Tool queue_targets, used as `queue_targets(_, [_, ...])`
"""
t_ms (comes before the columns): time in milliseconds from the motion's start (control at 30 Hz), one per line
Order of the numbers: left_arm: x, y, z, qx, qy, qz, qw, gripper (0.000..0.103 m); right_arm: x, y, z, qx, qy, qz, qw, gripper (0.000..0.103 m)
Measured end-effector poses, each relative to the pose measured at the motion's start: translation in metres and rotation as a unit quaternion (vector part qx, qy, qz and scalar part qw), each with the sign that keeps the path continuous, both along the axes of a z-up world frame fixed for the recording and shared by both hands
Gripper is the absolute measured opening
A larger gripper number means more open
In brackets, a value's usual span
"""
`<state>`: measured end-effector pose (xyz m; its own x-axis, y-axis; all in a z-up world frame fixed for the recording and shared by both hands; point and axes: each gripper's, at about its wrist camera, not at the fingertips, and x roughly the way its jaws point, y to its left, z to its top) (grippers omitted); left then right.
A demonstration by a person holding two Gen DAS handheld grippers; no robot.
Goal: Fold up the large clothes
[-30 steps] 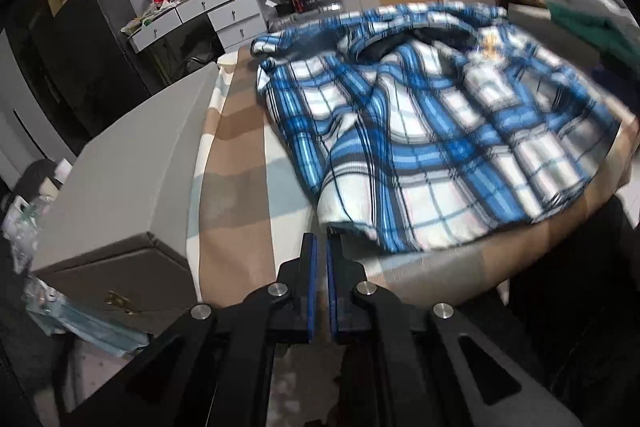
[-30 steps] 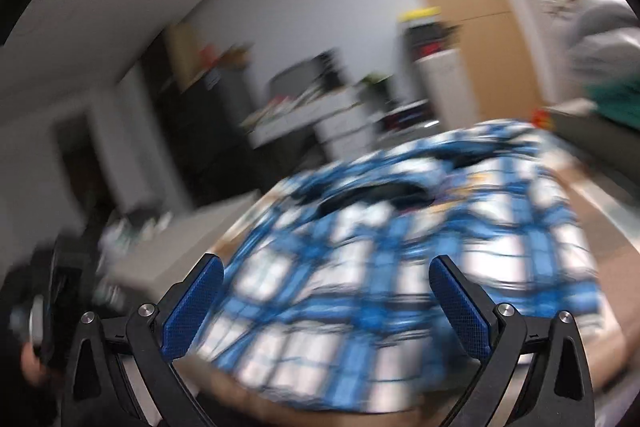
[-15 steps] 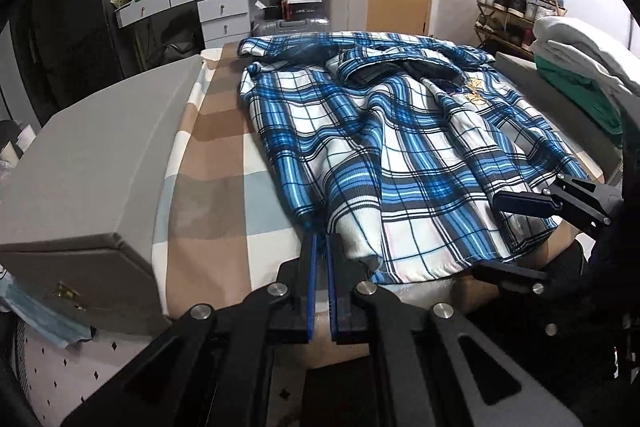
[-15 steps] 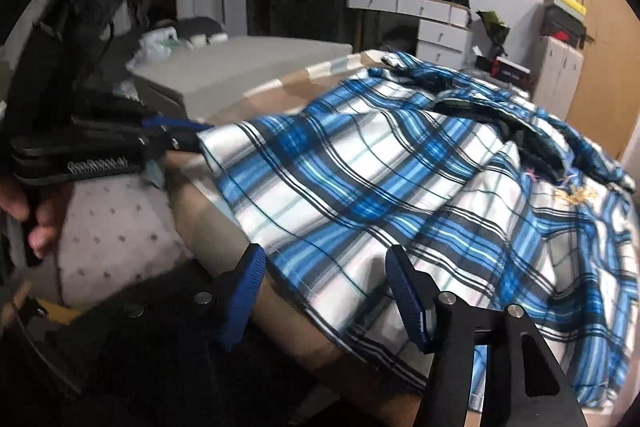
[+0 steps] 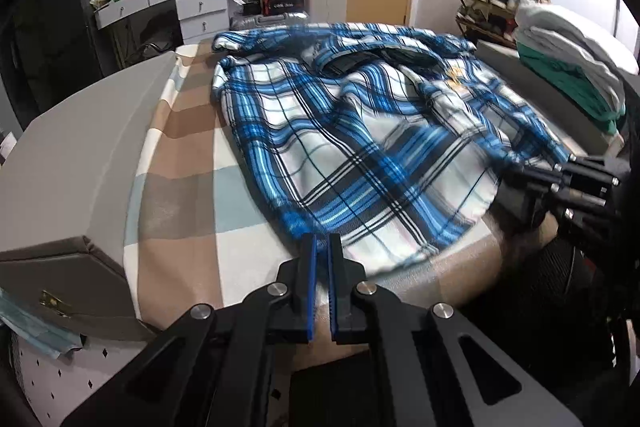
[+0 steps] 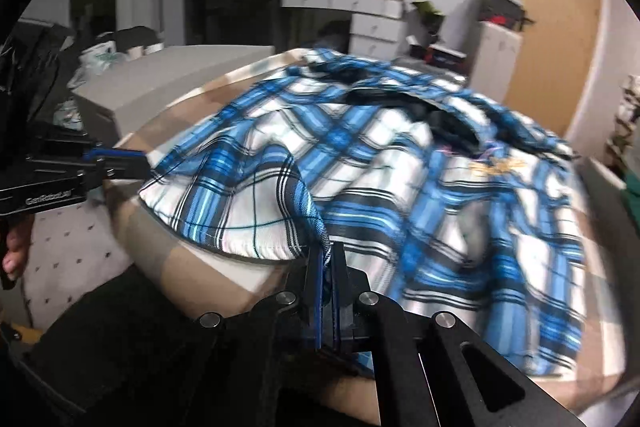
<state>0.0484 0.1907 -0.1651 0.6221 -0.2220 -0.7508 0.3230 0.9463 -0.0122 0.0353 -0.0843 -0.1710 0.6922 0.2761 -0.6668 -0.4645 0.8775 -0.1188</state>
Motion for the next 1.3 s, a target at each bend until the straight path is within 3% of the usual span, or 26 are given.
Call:
queue_targets(100, [-0.002,-0.002,0.000,0.017,-0.001,-0.002,0.9999,0.001,-0.004,-0.002,-0.003,-0.010,0.009,0.006,1.000,0.002])
queue_targets(200, [0.000,0.004,0.010,-0.005,0.003,0.002,1.0000,0.001,-0.011,0.004,-0.005,-0.032,0.017,0.015,0.999,0.010])
queue_targets(233, [0.002,0.007,0.018,-0.018,-0.002,0.003,0.9998,0.001,-0.013,0.004,-0.005,-0.029,0.020,0.018,0.999,0.016])
queue_targets(300, [0.006,0.010,0.030,-0.032,-0.018,0.006,0.9993,0.001,-0.017,0.002,0.001,-0.004,0.026,0.035,0.999,0.056])
queue_targets(367, [0.016,0.008,0.039,-0.049,-0.022,-0.005,0.9986,0.002,-0.023,-0.003,0.012,0.029,0.011,0.041,0.999,0.063])
queue_targets(467, [0.039,-0.005,0.040,-0.072,0.004,-0.040,0.9966,0.012,-0.028,-0.014,0.034,0.063,-0.015,0.042,0.997,0.068])
queue_targets(533, [0.055,-0.019,0.033,-0.075,0.018,-0.056,0.9955,0.032,-0.024,-0.024,0.045,0.079,-0.033,0.023,0.996,0.071])
queue_targets(567, [0.060,-0.024,0.029,-0.075,0.025,-0.062,0.9950,0.034,-0.022,-0.028,0.047,0.082,-0.039,0.011,0.996,0.075])
queue_targets(633, [0.075,-0.035,0.010,-0.068,0.062,-0.062,0.9939,0.034,-0.008,-0.044,0.048,0.084,-0.042,-0.033,0.995,0.075])
queue_targets(733, [0.082,-0.039,-0.013,-0.065,0.107,-0.058,0.9905,0.032,0.025,-0.071,0.037,0.101,0.003,-0.080,0.992,0.075])
queue_targets(767, [0.078,-0.039,-0.014,-0.062,0.096,-0.061,0.9916,0.035,0.033,-0.080,0.032,0.110,0.017,-0.091,0.990,0.075])
queue_targets(900, [0.066,-0.047,-0.015,0.022,0.073,-0.085,0.9935,0.036,0.067,-0.111,0.007,0.116,0.117,-0.111,0.980,0.073])
queue_targets(933, [0.064,-0.047,-0.016,0.038,0.068,-0.087,0.9932,0.043,0.069,-0.116,0.004,0.109,0.126,-0.119,0.979,0.073])
queue_targets(1000, [0.070,-0.040,-0.016,0.038,0.077,-0.081,0.9931,0.046,0.074,-0.130,-0.004,0.084,0.153,-0.132,0.976,0.070])
queue_targets(1067, [0.074,-0.034,-0.015,0.053,0.079,-0.067,0.9932,0.052,0.069,-0.133,-0.002,0.052,0.146,-0.132,0.979,0.070])
queue_targets(1100, [0.076,-0.029,-0.015,0.060,0.080,-0.053,0.9935,0.063,0.067,-0.136,-0.002,0.021,0.150,-0.145,0.978,0.070])
queue_targets(1133, [0.077,-0.021,-0.015,0.057,0.086,-0.042,0.9938,0.065,0.063,-0.139,-0.001,0.016,0.150,-0.145,0.978,0.070])
queue_targets(1200, [0.078,-0.012,-0.015,0.042,0.096,-0.039,0.9938,0.064,0.056,-0.151,0.006,0.016,0.143,-0.154,0.977,0.071])
queue_targets(1300, [0.068,-0.005,-0.012,0.052,0.090,-0.035,0.9940,0.065,0.038,-0.178,0.025,0.066,0.115,-0.164,0.977,0.071])
